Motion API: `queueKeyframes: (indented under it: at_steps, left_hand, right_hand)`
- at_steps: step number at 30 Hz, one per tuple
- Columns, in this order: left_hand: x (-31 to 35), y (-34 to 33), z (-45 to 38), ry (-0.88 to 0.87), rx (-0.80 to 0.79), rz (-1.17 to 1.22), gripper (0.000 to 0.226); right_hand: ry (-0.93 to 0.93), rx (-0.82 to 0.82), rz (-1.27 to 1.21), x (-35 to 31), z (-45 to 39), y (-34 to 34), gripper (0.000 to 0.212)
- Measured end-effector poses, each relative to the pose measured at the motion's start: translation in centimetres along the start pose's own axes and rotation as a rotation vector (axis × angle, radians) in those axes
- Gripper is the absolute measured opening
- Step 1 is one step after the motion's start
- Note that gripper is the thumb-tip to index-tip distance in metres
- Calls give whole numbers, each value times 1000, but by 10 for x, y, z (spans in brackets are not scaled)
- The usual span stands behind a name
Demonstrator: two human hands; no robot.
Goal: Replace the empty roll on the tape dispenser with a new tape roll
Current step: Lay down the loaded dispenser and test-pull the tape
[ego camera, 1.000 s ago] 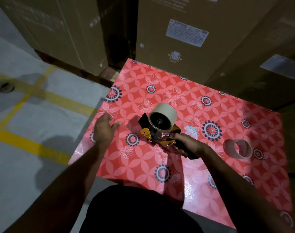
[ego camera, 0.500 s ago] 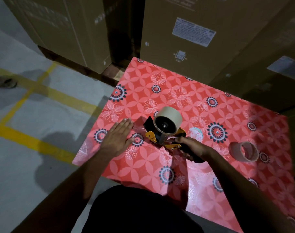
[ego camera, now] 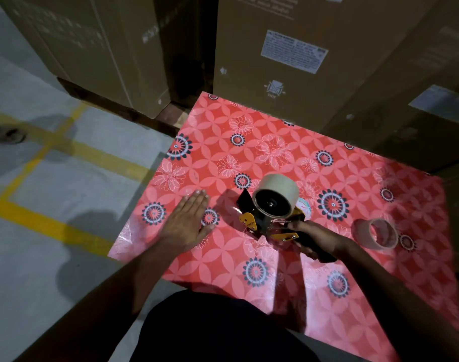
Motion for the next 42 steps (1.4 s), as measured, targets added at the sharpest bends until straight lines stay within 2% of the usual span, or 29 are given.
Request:
queueKeyframes:
  at_steps: [4,8,13,18,24,27,28,32,36,37,41,42]
  left_hand:
    - [35,-6,-5,-43,-27,10,87]
    - [30,-2,-4,-61,0,30,83]
    - [73,-8,-5,-96,-65,5,85]
    - [69,1,-1,-96,10,51,83]
    - [124,-5,-5,-158,-45,13,83]
    - [116,-3,-4,-173,-27,19,84]
    - [117,-2,-4,-172,-26,23,85]
    - [137,-4,-5,-185,-31,-16,89]
    - [134,-5,-7,-192,-34,-12,88]
    - [132,-5,-7,-189,-33,-11,87]
    - [134,-5,-5,-191,-18,3,86]
    - [135,-6,-5,-193,-23,4,86]
  right_hand:
    - [44,-19,-1,-2,3,0,63]
    - [12,20,-33,18,15,19,67]
    - [18,14,-87,28,27,22,58]
    - [-11,51,-83,52,45,48,64]
    - [14,47,-100,56,54,51,55]
    - [-5,66,-123,71,59,60,83]
    - [-15,72,-122,74,62,63,85]
    - [-10,64,-91,66,70,60,60]
    - [-6,58,-43,74,72,68,80]
    - [-11,68,-5,77,76,73,79]
    - [8,134,127,68,99,90,60]
    - [38,166,187,58,103,93,50]
Point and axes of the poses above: each hand's wrist, its own z-axis away from the middle knuckle, its own y-axis out of the back of the hand, x = y × z, the point moved 10 cm from there along -z, towards the middle knuckle, and after that the axes turned 8 degrees about -z, right-handed, at the moved point
